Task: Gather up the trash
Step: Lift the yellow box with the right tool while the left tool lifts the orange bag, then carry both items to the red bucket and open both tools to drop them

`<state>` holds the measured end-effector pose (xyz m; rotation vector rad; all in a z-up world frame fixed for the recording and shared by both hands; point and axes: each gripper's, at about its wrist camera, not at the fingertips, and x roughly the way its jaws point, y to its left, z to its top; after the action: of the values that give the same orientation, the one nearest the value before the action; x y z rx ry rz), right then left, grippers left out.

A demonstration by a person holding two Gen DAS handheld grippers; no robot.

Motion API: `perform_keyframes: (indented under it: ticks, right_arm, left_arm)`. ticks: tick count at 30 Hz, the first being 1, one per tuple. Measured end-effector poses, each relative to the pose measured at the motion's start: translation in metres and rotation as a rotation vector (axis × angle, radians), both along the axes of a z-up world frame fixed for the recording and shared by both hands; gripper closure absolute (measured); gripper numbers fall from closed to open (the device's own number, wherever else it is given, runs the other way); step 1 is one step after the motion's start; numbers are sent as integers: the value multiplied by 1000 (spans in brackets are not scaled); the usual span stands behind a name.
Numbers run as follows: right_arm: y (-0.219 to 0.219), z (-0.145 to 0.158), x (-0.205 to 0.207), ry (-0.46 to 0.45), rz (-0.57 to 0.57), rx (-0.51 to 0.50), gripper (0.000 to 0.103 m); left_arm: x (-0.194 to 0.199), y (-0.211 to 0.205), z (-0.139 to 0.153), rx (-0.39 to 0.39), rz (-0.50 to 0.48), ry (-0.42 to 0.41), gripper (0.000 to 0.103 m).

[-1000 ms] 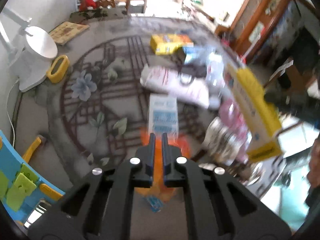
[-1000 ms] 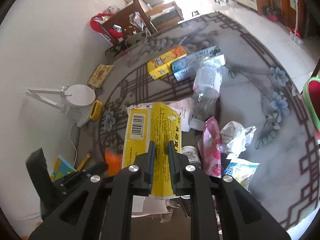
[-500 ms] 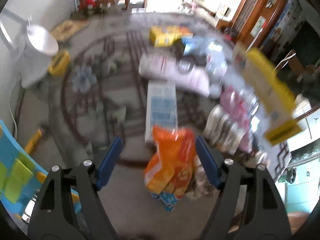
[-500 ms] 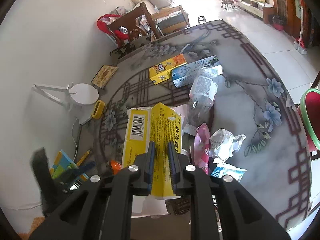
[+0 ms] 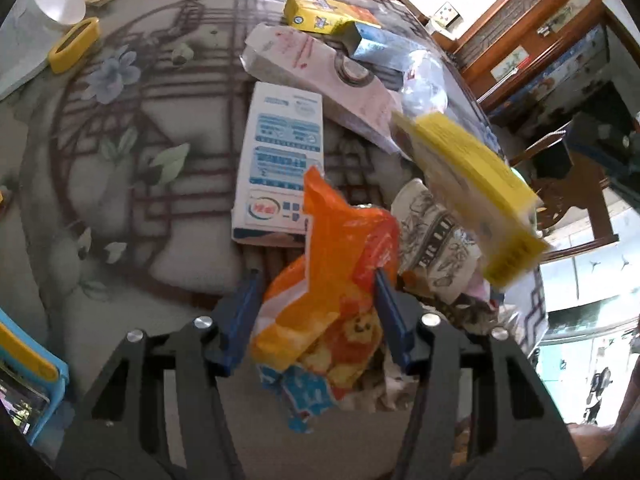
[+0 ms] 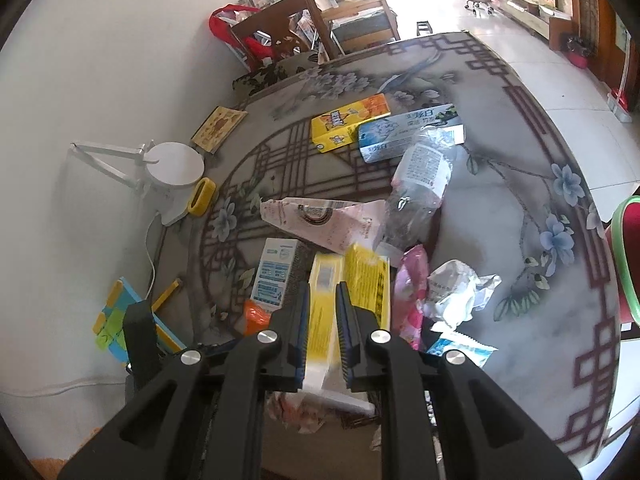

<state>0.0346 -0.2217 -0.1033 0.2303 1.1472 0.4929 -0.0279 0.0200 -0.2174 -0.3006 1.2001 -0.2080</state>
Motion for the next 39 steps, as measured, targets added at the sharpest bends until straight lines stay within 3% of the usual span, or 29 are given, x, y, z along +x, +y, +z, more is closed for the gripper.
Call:
perform_keyframes:
  ticks: [5,7,8,9,11,13,19,22,23,25,31,34,39]
  right_arm:
    - [-2,-5,4,21,29,-18,86]
    - [11,-13,4,33,85,-78,65]
    - [17,-15,2,15,108,-100,42]
    - [21,-18,0,-4,124,-116,37]
    - [35,-30,2,-23,155,-186,38]
    - [43,-50,10,29,158,-244,38]
    - [44,-99,28,210,114,-239,37]
    - [45,-114,28,254,121,-241,50]
    - [46,-114,27,258,122,-224,63]
    - [47,-108,27,235,126,-184,80]
    - [29,-71,24,145,71,-72,80]
    - [-2,-40,22,68,-15,-22,80]
    - [-63,-9,26,-11,-160,-23,80]
  left_arm:
    - [2,0,9,9,28,-33,60]
    - [4,1,20,16,42,-62,62]
    - [5,2,29,20,50,-85,63]
    - [6,3,38,28,57,-113,63]
    - [8,2,57,47,68,-168,63]
    - [10,2,75,61,85,-222,63]
    - [25,1,123,56,132,-386,63]
    - [34,0,132,39,120,-410,62]
    - [39,-1,134,28,114,-412,62]
    - [47,-4,136,11,103,-410,62]
    - [64,-15,138,-9,71,-409,62]
    - [70,-27,144,-13,46,-419,62]
    - [81,-66,155,-45,-22,-441,62]
